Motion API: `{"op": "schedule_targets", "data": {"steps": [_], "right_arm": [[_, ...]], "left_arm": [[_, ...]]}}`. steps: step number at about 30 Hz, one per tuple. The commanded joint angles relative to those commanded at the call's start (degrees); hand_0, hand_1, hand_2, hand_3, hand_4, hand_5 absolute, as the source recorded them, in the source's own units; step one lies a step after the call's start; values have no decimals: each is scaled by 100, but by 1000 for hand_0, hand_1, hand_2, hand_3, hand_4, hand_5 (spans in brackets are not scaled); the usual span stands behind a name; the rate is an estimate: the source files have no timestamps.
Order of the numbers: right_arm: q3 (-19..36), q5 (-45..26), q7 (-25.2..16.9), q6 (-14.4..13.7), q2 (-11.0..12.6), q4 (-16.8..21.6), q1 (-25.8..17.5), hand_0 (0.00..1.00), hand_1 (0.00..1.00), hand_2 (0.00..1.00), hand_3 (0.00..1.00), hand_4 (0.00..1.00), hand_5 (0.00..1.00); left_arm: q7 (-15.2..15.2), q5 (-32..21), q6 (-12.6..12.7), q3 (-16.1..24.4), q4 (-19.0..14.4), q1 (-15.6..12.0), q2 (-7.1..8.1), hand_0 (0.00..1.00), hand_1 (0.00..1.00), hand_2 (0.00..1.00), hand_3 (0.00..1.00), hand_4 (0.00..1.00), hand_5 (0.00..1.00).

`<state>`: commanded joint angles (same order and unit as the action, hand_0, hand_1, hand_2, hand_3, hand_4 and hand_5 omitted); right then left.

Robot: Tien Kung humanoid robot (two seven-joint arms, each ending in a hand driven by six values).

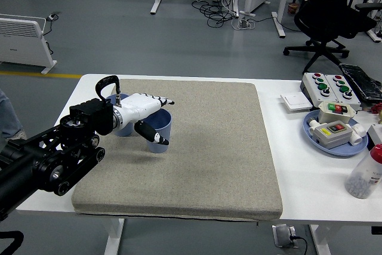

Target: Push cup pick cup insert cup

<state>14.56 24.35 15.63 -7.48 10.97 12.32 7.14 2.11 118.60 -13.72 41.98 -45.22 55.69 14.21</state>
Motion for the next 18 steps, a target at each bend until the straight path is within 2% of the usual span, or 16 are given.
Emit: {"op": "schedule_targets", "data": {"steps": [1, 2, 8, 9, 14, 15, 18], "right_arm": [[1, 4, 0, 1, 1, 0, 0, 708, 605, 688, 619, 196, 538], [2, 2, 0, -2, 0, 0, -5, 709, 604, 688, 619, 197, 537], [7, 14, 1, -4, 0, 2, -13, 709, 604, 688, 619, 197, 537], [6, 12, 1, -4, -1, 2, -15, 708, 606, 688, 619, 197, 537], [0, 4, 1, -2, 0, 3, -11, 708, 606, 688, 619, 197, 537], [-1, 3, 1, -2, -1, 2, -9, 709, 605, 688, 619, 197, 537], [-6, -4, 1, 0, -2, 3, -3, 709, 605, 688, 619, 197, 537]], "left_arm": [[8, -6, 16, -10, 28, 5, -6, 819, 897, 963, 986, 935, 441], [28, -19, 60, -38, 85, 16, -21, 680, 813, 886, 913, 849, 360], [67, -79, 162, -74, 191, 23, -48, 680, 813, 886, 913, 849, 360], [78, -87, 187, -75, 184, 18, -44, 469, 654, 710, 746, 753, 300], [127, -106, 259, -56, 125, -6, -20, 469, 654, 710, 746, 753, 300], [137, -100, 267, -47, 120, -8, -14, 364, 563, 575, 572, 690, 257], [150, -89, 263, -27, 118, -10, 8, 364, 563, 575, 572, 690, 257]]}}
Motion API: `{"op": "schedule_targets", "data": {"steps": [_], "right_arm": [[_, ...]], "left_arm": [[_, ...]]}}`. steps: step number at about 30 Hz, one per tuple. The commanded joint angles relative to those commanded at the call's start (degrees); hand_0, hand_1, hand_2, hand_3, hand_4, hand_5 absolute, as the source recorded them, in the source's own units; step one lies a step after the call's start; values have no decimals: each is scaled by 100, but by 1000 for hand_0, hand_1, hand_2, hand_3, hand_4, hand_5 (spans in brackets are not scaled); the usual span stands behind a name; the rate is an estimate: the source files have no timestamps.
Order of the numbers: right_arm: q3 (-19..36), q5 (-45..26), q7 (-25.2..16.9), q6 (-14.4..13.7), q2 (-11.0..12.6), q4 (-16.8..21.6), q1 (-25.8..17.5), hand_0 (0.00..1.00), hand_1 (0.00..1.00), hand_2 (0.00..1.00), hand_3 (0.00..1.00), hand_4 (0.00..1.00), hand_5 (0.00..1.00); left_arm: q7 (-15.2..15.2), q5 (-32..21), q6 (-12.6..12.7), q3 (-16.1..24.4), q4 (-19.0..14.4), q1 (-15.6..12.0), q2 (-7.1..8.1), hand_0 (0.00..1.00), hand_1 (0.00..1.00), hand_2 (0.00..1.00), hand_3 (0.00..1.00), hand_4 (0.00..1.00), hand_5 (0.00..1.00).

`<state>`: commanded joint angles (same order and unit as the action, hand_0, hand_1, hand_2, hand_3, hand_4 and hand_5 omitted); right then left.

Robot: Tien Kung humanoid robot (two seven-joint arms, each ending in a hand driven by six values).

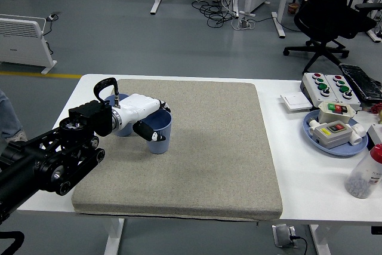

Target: Push cup pick cup insert cup

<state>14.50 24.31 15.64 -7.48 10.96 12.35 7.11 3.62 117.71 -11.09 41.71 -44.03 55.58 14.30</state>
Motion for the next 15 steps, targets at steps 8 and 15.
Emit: {"op": "schedule_targets", "data": {"steps": [8, 15], "right_arm": [[-8, -14, -5, 2, -1, -2, 11, 709, 604, 688, 619, 197, 538], [-49, -87, -25, -8, -6, -5, 19, 709, 605, 688, 619, 197, 539]], "left_arm": [[-3, -20, -37, 60, -31, -11, 54, 337, 528, 528, 518, 640, 218], [-238, 26, -484, 278, -563, -54, 213, 339, 511, 502, 498, 555, 170]]}}
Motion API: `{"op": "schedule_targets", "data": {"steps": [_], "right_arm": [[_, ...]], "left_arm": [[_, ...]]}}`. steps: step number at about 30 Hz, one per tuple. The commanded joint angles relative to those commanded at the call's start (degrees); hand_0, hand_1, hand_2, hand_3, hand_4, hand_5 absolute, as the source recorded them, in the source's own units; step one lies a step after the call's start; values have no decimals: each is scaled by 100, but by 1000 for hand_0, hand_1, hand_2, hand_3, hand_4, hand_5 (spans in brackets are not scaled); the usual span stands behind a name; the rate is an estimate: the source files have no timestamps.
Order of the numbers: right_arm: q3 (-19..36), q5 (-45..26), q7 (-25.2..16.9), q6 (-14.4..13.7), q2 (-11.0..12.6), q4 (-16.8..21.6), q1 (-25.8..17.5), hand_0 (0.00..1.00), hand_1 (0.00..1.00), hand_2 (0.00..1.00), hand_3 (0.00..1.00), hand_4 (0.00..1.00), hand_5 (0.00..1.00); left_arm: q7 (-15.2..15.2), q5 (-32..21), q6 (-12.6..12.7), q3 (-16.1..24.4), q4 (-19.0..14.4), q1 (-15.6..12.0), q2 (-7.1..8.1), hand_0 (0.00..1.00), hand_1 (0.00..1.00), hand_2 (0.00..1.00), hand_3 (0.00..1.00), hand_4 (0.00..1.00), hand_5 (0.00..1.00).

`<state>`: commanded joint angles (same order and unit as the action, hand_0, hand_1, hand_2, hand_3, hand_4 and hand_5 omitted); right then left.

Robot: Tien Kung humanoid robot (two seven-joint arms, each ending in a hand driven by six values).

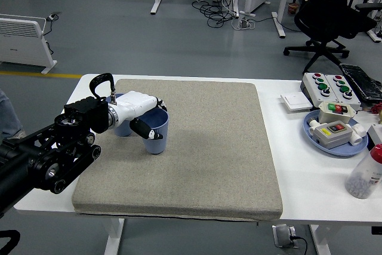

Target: Push cup pick cup insert cup

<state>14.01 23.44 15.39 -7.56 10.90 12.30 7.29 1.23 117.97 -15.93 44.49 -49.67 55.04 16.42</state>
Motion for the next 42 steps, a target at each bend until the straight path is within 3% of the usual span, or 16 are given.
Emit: {"op": "schedule_targets", "data": {"steps": [3, 8, 12, 21, 29, 42], "right_arm": [[-3, -10, -3, -1, -1, -1, 3, 709, 605, 688, 619, 197, 539], [-3, -15, -2, 0, -1, -1, 4, 709, 605, 688, 619, 197, 538], [4, -12, 4, 3, -1, -1, 1, 709, 605, 690, 619, 197, 538], [5, -12, 10, 9, 6, 1, -1, 709, 605, 689, 618, 198, 538], [24, 11, 20, 9, 0, 1, -2, 709, 605, 690, 619, 197, 537], [26, 23, 20, 8, 1, 1, 1, 710, 604, 690, 619, 199, 538]], "left_arm": [[-117, -1, -199, 128, -383, -10, 90, 339, 511, 502, 498, 555, 170], [-287, 218, -519, 674, -1199, 116, 376, 334, 509, 493, 492, 564, 181], [-317, 302, -614, 1007, -1369, 254, 546, 343, 511, 490, 492, 565, 170], [-314, 424, -687, 1280, -896, 467, 737, 356, 514, 494, 498, 557, 149], [-149, 413, -525, 1158, -342, 471, 674, 358, 520, 496, 497, 559, 150], [-64, 462, -423, 1099, 95, 494, 621, 365, 522, 499, 496, 552, 147]]}}
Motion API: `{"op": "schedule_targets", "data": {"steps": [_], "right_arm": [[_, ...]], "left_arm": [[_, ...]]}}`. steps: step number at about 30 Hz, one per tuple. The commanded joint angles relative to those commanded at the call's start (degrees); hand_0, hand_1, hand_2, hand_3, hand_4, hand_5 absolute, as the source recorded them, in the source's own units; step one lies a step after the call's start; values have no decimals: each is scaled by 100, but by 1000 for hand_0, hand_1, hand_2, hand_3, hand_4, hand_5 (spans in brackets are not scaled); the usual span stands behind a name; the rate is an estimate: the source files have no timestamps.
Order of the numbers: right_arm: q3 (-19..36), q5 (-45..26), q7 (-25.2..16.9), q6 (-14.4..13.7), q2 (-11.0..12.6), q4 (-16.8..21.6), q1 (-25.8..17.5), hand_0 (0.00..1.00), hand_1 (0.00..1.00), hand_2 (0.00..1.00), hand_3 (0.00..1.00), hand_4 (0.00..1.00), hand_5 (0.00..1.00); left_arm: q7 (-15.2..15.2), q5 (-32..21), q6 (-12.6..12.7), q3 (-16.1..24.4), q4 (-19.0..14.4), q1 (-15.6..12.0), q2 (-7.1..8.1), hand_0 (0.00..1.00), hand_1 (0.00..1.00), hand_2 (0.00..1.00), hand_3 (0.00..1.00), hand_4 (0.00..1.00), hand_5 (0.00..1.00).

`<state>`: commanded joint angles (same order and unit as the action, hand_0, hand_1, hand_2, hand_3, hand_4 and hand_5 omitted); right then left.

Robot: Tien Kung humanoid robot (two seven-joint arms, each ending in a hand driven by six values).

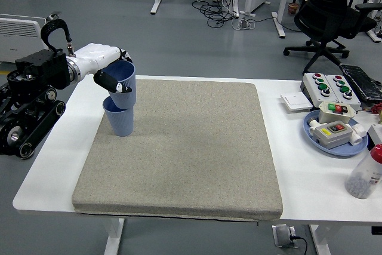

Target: Push cup pick cup insert cup

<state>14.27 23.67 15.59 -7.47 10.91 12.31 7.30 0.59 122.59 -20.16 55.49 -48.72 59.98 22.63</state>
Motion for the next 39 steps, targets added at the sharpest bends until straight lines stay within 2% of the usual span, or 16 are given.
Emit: {"op": "schedule_targets", "data": {"steps": [9, 23, 24, 29, 30, 35, 36, 39], "right_arm": [[4, 4, -1, -2, -2, 1, -4, 710, 604, 690, 619, 199, 537], [25, 33, 5, -2, -5, 2, -31, 709, 604, 690, 620, 199, 537], [25, 33, 4, -3, -6, 2, -34, 710, 605, 690, 621, 200, 539], [28, 38, 2, -3, -9, 3, -43, 710, 605, 690, 621, 200, 539], [30, 43, 3, -3, -9, 4, -45, 709, 606, 691, 620, 199, 538], [18, 32, -2, -5, -9, 5, -46, 709, 606, 691, 620, 199, 538], [14, 26, -4, -5, -8, 5, -45, 709, 606, 690, 621, 199, 537], [1, 16, -8, -3, -6, 5, -35, 709, 606, 690, 621, 199, 537]], "left_arm": [[38, 7, 67, -28, 298, 8, -17, 367, 523, 499, 497, 550, 143], [237, -78, 274, -104, 534, -19, -78, 365, 532, 513, 507, 561, 142], [265, -78, 289, -105, 553, -25, -81, 607, 769, 820, 838, 862, 381], [298, -93, 368, -147, 637, -37, -104, 607, 769, 820, 838, 862, 381], [301, -98, 407, -159, 662, -41, -111, 927, 966, 998, 998, 967, 489], [285, -108, 586, -179, 770, -55, -131, 927, 966, 998, 998, 967, 489], [283, -117, 625, -177, 796, -57, -134, 986, 998, 998, 998, 998, 519], [272, -161, 716, -167, 867, -60, -136, 986, 998, 998, 998, 998, 519]]}}
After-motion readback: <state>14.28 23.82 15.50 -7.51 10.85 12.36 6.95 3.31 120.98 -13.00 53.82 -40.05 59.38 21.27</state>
